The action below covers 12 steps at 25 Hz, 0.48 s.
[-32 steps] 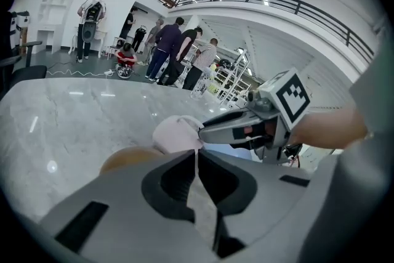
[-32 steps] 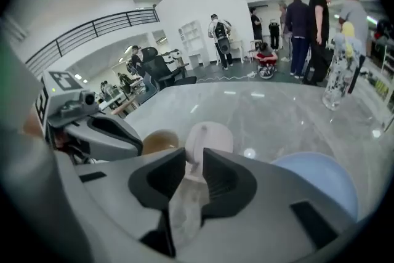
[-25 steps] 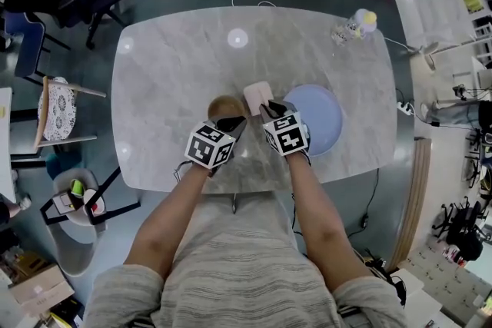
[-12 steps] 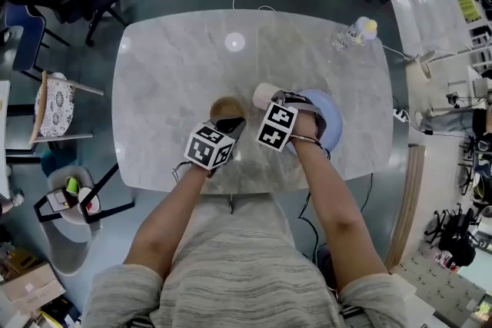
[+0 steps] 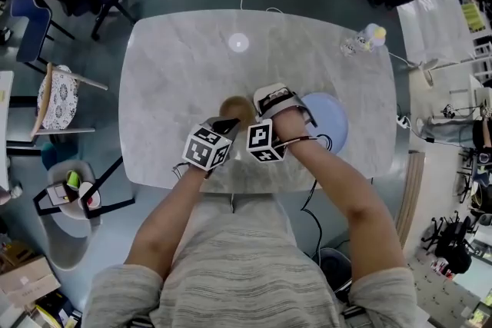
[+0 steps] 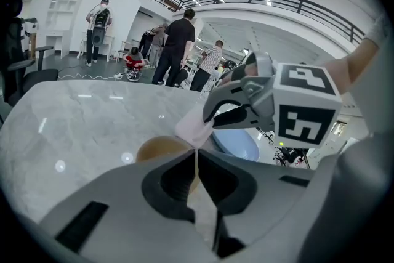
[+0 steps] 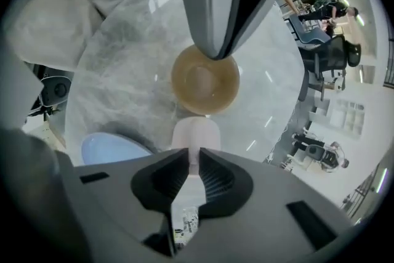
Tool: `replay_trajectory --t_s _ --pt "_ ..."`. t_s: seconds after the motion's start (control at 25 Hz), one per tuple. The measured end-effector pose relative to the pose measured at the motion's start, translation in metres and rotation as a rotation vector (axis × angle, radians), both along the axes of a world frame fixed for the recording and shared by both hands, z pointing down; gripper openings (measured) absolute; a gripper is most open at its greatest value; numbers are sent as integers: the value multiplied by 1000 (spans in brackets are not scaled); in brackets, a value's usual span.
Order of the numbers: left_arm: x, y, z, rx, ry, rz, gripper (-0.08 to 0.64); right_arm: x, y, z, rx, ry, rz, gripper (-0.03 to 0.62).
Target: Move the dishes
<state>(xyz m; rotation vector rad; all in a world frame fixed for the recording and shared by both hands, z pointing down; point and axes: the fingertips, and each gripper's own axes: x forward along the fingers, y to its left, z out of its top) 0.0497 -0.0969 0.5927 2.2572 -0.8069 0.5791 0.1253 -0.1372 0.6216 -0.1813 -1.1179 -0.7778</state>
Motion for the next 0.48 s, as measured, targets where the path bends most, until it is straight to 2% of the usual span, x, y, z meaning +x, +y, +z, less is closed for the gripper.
replay_trajectory --t_s 0.24,0.4,0.48 --pt "-14 3 3 -3 0 -16 31 -21 13 6 17 35 -55 67" --pt "-23 7 7 -9 -3 -26 31 -31 11 0 67 118 -88 75" --pt "-26 9 9 -14 -3 -32 31 -33 9 -10 92 179 -87 177"
